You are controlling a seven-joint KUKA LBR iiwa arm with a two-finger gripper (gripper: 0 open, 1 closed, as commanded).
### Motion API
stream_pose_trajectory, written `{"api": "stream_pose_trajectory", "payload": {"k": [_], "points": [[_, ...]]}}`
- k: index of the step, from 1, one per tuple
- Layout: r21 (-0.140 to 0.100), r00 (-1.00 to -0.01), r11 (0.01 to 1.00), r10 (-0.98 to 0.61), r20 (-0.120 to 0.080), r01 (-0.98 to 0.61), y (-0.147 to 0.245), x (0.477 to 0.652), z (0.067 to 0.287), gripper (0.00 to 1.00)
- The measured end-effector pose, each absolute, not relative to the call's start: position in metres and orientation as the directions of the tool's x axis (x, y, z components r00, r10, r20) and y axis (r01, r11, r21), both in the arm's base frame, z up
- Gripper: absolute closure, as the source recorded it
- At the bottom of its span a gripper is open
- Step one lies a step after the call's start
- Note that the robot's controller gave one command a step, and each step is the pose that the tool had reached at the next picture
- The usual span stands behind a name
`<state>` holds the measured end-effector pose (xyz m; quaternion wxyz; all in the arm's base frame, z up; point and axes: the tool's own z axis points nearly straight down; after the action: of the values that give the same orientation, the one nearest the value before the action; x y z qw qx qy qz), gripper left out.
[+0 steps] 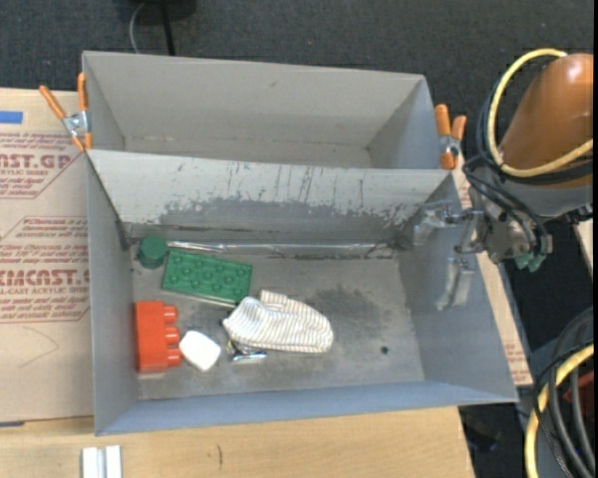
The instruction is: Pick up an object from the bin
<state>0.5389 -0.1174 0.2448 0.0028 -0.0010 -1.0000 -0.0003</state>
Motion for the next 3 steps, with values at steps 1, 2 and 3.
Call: {"api": "stream_pose_trajectory", "payload": {"k": [1, 2, 3], "points": [[-0.001, -1.000, 1.000, 0.000, -0.002, 0.000, -0.117, 0.540, 0.250, 0.00], [-0.002, -0.999, 0.999, 0.044, -0.002, 0.044, -0.079, 0.539, 0.235, 0.00], [0.003, -1.000, 1.000, -0.015, -0.001, -0.015, -0.050, 0.516, 0.231, 0.00]]}}
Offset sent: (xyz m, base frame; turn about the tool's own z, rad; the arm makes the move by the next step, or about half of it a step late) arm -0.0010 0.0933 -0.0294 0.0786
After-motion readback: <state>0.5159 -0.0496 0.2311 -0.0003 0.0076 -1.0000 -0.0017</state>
